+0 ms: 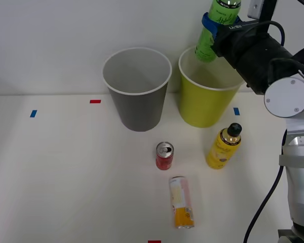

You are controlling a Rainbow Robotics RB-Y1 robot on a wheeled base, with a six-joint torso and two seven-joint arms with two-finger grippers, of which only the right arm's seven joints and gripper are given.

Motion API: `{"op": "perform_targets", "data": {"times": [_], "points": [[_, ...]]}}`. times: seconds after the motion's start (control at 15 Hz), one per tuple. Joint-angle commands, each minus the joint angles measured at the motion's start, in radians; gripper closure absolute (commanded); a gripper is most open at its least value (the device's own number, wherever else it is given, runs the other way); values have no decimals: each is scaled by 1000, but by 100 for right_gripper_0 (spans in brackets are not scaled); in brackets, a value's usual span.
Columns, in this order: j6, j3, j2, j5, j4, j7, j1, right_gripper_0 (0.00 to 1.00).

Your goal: Put cans in the gray bin, plastic bottles in the light green bin

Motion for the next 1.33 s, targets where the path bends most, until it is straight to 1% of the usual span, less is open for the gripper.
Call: {"op": "perform_targets", "data": {"times": [0.07,0.13,0.2,0.27,0.47,0.73,0.87,0.93,1.0,1.07,1.2,1.33], "points": [[-12,0,-1,23,1,11,-2,65],[-13,0,1,32,1,14,-2,39],[-12,2,-1,52,1,17,-1,10],[-12,2,-1,55,1,19,-1,4],[-12,3,-4,31,1,20,1,0],[-41,5,-14,-34,1,33,29,0],[-51,8,-22,-41,1,39,35,0],[-74,10,-27,-60,1,42,45,0],[-143,22,-36,-90,-7,49,73,0],[-220,51,-53,-110,-16,52,105,0],[-318,98,-76,-141,-59,52,162,0],[-374,100,-86,-170,-129,49,226,0]]}}
